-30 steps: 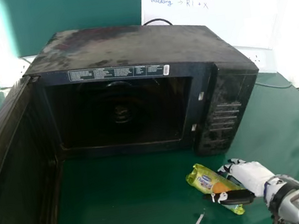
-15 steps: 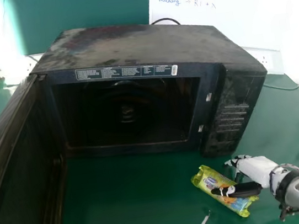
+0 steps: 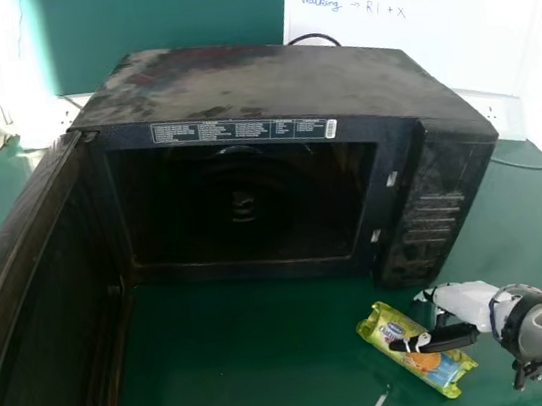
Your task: Put biscuit inside oven
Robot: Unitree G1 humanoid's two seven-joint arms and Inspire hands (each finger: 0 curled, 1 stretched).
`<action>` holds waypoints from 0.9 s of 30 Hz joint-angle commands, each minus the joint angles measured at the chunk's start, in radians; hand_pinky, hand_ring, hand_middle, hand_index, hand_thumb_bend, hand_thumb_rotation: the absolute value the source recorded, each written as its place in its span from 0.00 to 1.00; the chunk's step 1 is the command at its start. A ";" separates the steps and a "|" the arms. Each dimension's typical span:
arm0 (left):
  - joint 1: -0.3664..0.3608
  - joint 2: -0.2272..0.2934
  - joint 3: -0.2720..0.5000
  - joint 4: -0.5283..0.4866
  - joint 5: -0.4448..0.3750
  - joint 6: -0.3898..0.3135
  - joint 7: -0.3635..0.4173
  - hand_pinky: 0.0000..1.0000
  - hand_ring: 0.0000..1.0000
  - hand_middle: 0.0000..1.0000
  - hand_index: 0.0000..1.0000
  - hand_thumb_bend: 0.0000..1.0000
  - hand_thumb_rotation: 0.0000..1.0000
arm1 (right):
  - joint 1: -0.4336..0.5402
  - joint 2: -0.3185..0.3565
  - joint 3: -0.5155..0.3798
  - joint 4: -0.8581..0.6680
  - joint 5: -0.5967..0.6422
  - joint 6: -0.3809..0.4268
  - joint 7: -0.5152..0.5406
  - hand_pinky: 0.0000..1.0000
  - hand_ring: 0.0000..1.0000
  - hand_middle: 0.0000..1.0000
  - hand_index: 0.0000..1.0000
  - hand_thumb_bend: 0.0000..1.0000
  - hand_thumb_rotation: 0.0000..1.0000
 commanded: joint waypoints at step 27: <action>-0.006 -0.004 -0.003 -0.003 0.001 -0.013 0.005 0.96 0.91 0.90 0.87 0.96 0.94 | 0.313 0.156 -0.090 -0.207 -0.183 0.249 -0.271 0.84 0.93 0.94 0.91 0.97 0.39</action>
